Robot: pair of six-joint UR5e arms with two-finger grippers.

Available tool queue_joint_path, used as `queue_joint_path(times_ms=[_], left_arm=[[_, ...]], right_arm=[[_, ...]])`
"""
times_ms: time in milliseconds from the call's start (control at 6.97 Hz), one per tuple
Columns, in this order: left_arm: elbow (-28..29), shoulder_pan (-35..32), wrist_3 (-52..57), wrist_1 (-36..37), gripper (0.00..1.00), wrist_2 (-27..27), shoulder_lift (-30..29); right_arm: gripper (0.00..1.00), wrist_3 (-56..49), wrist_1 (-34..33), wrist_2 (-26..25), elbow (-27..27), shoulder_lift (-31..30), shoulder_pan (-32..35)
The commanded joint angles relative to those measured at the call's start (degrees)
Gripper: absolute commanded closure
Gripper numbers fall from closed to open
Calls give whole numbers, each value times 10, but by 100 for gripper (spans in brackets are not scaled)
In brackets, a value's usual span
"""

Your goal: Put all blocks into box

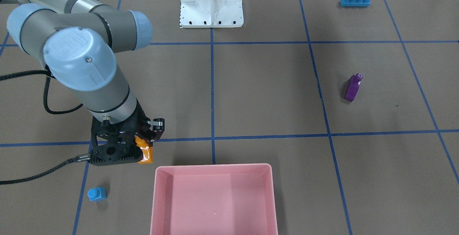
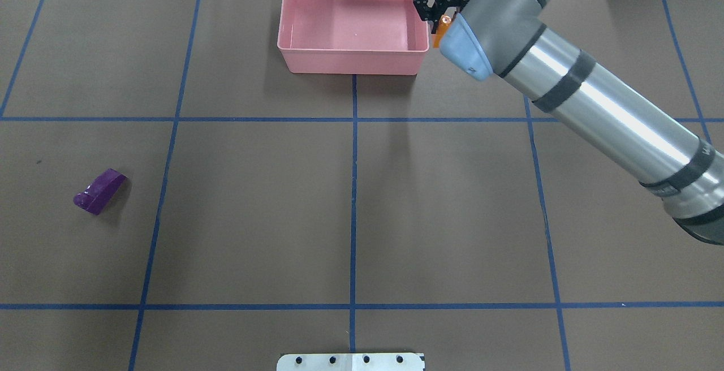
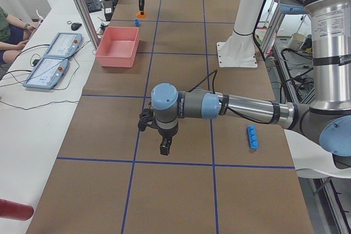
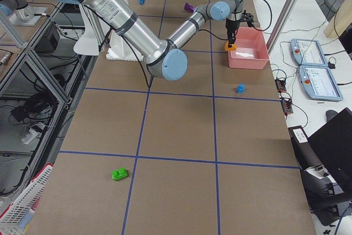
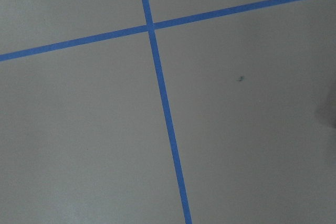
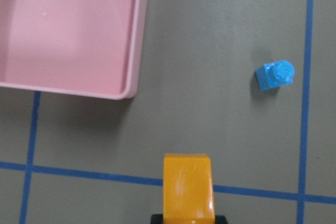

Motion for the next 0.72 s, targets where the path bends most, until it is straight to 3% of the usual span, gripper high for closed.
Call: queue_joint_path(times_ms=[0,143,287,573], left_arm=[[1,0,1,0,0,0,-1],[1,1,0,0,0,0,-1],[0,0,0,0,0,0,-1],[0,1,0,0,0,0,-1]], right_arm=[[100,7,94,-3,-162,75,0],[100,45,180,-4,-262,111,0],[100,49,226,-11,-334,140,0],[100,50,297,-26,-400,142,-2]])
